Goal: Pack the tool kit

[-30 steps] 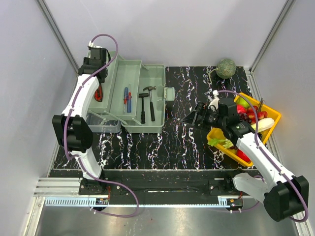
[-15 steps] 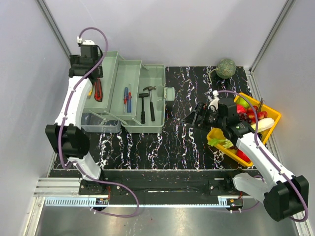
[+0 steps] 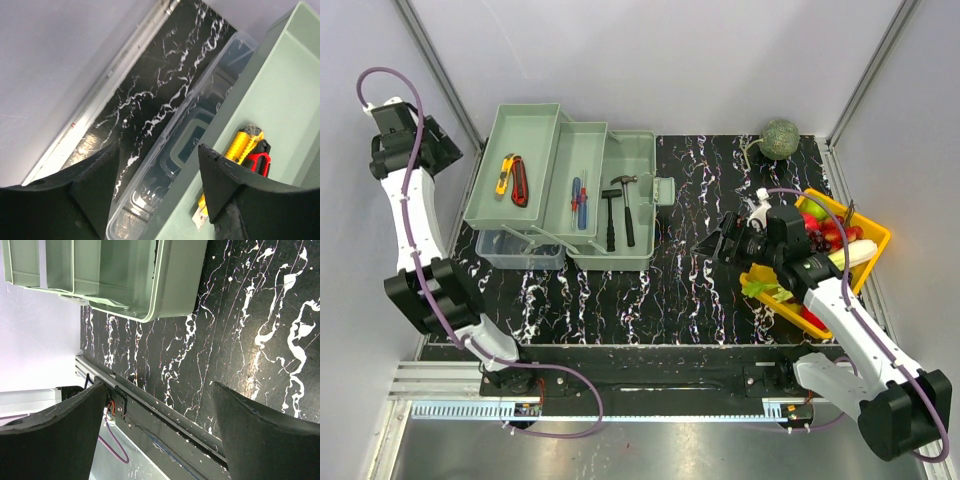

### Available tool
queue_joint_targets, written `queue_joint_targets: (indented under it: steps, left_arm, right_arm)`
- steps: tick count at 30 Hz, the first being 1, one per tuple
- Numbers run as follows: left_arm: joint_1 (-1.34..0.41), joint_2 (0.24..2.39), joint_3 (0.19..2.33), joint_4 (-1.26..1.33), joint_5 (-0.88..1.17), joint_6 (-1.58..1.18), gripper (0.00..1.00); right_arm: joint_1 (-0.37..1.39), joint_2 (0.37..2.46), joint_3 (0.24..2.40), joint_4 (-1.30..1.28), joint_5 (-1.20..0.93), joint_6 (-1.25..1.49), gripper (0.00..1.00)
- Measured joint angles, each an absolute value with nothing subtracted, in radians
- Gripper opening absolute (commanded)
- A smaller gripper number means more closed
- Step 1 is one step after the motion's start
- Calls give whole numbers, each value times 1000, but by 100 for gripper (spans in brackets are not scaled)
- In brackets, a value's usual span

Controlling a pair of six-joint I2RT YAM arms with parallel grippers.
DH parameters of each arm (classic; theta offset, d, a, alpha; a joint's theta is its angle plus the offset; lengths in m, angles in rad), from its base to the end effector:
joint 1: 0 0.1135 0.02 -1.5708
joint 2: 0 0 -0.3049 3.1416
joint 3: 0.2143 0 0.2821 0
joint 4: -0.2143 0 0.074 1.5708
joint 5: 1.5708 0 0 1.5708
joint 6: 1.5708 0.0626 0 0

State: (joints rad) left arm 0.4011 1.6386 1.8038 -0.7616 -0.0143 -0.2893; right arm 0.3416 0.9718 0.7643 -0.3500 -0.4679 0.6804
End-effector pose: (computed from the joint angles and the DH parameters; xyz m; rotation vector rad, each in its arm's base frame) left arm 0.3824 0.1631 0.4455 -0.7414 2.0375 0.0796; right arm 0.2170 0.1071 0.2985 0.0858 2.2616 1.0754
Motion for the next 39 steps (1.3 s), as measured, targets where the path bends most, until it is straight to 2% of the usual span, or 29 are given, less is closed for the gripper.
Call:
queue_joint_targets:
  steps: [1, 7, 11, 14, 18, 29, 39]
  left_arm:
    - [406, 1660, 1804, -760, 10, -293, 63]
    - [450, 1756, 1732, -702, 111, -330, 36]
    - [491, 1774, 1660, -648, 162, -347, 27]
    - [507, 1789, 1647, -602, 223, -345, 28]
    - [505, 1818, 1631, -524, 304, -337, 35]
    - [498, 1841, 1388, -310, 457, -315, 46]
    - [495, 1842, 1320, -215, 498, -252, 45]
  right_arm:
    - [342, 972, 764, -350, -469, 680, 91]
    - [342, 971, 748, -342, -473, 681, 91]
    - [342, 970, 716, -321, -484, 691, 91]
    - [342, 970, 698, -308, -492, 700, 91]
    - [342, 970, 690, -294, -492, 705, 91]
    - [342, 978, 689, -259, -491, 705, 91]
    - [341, 1004, 684, -254, -490, 705, 91]
